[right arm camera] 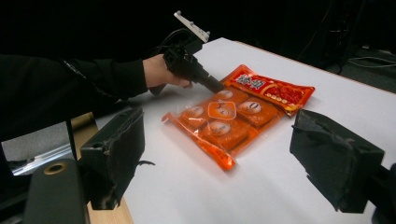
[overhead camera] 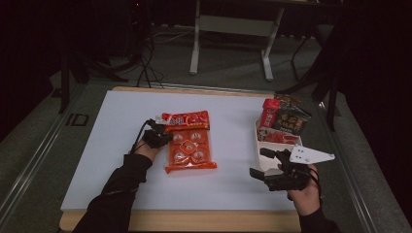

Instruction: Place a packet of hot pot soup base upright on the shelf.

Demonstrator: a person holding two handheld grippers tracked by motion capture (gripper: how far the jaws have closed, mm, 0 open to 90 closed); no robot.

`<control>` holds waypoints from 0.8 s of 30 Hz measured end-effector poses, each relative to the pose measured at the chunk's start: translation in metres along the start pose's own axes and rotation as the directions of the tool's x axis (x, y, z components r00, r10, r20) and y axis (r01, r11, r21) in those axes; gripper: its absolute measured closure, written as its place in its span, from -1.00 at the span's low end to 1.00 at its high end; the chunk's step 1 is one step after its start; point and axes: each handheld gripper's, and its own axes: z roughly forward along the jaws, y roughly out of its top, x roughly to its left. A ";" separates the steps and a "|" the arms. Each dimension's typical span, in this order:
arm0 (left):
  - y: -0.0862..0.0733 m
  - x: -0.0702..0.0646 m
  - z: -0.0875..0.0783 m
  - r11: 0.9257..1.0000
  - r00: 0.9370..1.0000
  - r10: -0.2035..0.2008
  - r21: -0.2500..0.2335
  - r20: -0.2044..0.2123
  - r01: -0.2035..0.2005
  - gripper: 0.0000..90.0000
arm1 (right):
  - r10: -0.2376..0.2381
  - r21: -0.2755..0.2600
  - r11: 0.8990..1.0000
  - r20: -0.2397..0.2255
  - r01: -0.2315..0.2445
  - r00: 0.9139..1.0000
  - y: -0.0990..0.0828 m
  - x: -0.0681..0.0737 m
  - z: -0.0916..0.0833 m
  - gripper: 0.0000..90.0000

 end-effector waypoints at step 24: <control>0.029 -0.014 0.016 0.999 0.998 -0.031 -0.025 0.051 0.032 0.99 | 0.007 0.000 1.000 -0.011 -0.007 1.000 -0.001 0.000 0.002 -0.60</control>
